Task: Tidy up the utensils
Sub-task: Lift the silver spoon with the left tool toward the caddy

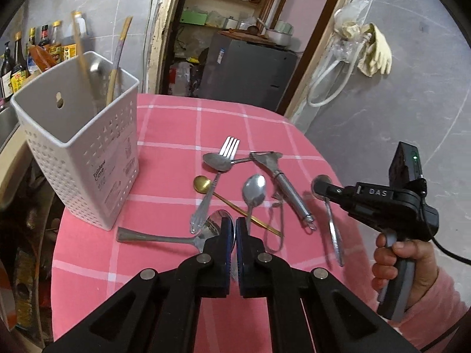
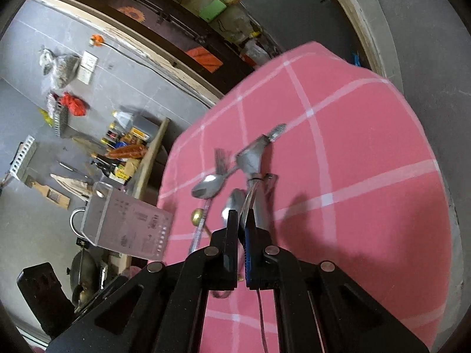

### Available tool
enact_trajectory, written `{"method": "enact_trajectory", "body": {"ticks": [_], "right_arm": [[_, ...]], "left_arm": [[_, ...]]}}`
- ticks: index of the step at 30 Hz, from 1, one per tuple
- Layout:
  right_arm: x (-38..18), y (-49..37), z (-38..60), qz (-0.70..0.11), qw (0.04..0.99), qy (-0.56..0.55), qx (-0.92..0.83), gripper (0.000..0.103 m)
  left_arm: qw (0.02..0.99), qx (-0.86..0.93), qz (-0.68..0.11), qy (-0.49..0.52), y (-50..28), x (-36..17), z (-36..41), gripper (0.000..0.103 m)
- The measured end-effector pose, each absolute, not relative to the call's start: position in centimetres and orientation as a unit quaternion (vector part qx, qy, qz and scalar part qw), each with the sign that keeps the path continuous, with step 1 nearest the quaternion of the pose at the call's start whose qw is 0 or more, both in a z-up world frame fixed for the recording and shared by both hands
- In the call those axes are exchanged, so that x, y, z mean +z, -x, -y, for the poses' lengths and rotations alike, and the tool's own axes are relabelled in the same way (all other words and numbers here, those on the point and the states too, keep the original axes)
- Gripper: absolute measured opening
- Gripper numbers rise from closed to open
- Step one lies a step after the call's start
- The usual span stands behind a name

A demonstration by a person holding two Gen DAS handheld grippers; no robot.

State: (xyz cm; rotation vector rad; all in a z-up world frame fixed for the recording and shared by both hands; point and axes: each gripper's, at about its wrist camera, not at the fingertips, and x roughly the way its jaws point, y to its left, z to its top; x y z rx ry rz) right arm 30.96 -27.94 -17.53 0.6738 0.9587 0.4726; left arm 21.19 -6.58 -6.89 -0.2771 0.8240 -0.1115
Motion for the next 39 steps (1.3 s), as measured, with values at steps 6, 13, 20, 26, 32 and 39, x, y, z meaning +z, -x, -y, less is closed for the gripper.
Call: {"method": "enact_trajectory", "body": {"ticks": [6, 13, 20, 26, 32, 39], "right_arm": [[-13.9, -29.0, 27.4, -0.389, 0.834, -0.314, 0.232, 0.004], [-8.5, -27.2, 26.5, -0.333, 0.862, -0.299, 0.237, 0.004], [-4.8, -25.6, 25.9, -0.303, 0.877, -0.292, 0.233, 0.004], [-1.7, -24.2, 24.6, -0.268, 0.893, -0.278, 0.232, 0.004], [1.6, -23.5, 22.6, -0.229, 0.902, -0.270, 0.247, 0.004], [4.5, -23.7, 20.0, -0.193, 0.905, -0.265, 0.270, 0.004]], "left_arm": [[0.905, -0.086, -0.389, 0.149, -20.1, -4.2, 6.1, 0.004], [0.914, -0.119, -0.360, 0.145, -19.8, -0.1, 5.5, 0.004], [0.920, -0.146, -0.331, 0.152, -19.0, 3.2, 4.3, 0.004], [0.923, -0.160, -0.310, 0.165, -18.5, 5.4, 2.9, 0.004], [0.926, -0.170, -0.291, 0.169, -18.2, 7.8, 1.4, 0.004], [0.938, -0.163, -0.263, 0.159, -17.8, 10.3, -0.3, 0.004]]}}
